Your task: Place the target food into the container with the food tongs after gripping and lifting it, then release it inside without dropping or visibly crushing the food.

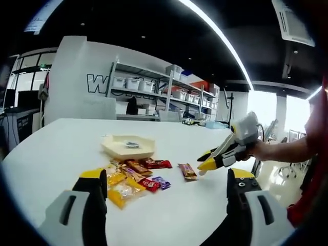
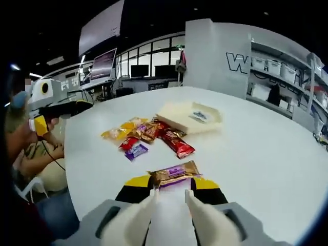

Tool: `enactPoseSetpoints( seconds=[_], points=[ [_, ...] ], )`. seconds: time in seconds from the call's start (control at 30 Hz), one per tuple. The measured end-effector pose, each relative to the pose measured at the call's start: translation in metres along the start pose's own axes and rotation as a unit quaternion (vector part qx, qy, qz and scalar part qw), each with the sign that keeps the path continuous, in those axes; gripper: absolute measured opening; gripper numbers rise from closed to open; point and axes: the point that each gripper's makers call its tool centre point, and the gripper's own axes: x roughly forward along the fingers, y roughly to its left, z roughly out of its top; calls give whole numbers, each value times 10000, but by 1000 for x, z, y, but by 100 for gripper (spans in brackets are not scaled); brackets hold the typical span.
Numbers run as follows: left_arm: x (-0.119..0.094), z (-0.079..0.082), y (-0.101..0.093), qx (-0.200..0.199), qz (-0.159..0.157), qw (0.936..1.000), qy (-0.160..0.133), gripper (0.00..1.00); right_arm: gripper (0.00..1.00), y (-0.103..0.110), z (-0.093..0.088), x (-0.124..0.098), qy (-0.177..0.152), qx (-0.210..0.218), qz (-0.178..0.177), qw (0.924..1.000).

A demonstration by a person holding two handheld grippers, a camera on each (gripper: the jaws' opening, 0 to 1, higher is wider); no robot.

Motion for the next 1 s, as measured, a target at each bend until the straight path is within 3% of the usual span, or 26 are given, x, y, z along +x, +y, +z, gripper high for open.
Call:
enactPoseSetpoints(
  seconds=[0.07, 0.17, 0.3, 0.47, 0.83, 0.9, 1.0],
  points=[
    [1, 0, -2, 11, -9, 10000, 12, 95, 24, -7, -1, -3, 29, 143, -65, 9999],
    [5, 3, -4, 0, -14, 10000, -21, 95, 24, 0, 11, -3, -166, 388, 71, 9991],
    [10, 6, -6, -1, -4, 10000, -47, 95, 24, 34, 29, 5, -456, 830, 696, 9931],
    [13, 10, -5, 68, 68, 10000, 6, 95, 23, 50, 11, 23, -196, 764, 846, 9933],
    [26, 20, 5, 106, 361, 9993, -24, 95, 24, 2, -1, 5, -185, 757, 747, 9942],
    [29, 24, 4, 110, 373, 9992, -71, 95, 24, -8, -3, 2, -129, 581, 600, 9964],
    [34, 27, 4, 129, 414, 9990, -81, 95, 24, -14, 5, -3, -235, 559, 655, 9960]
  ],
)
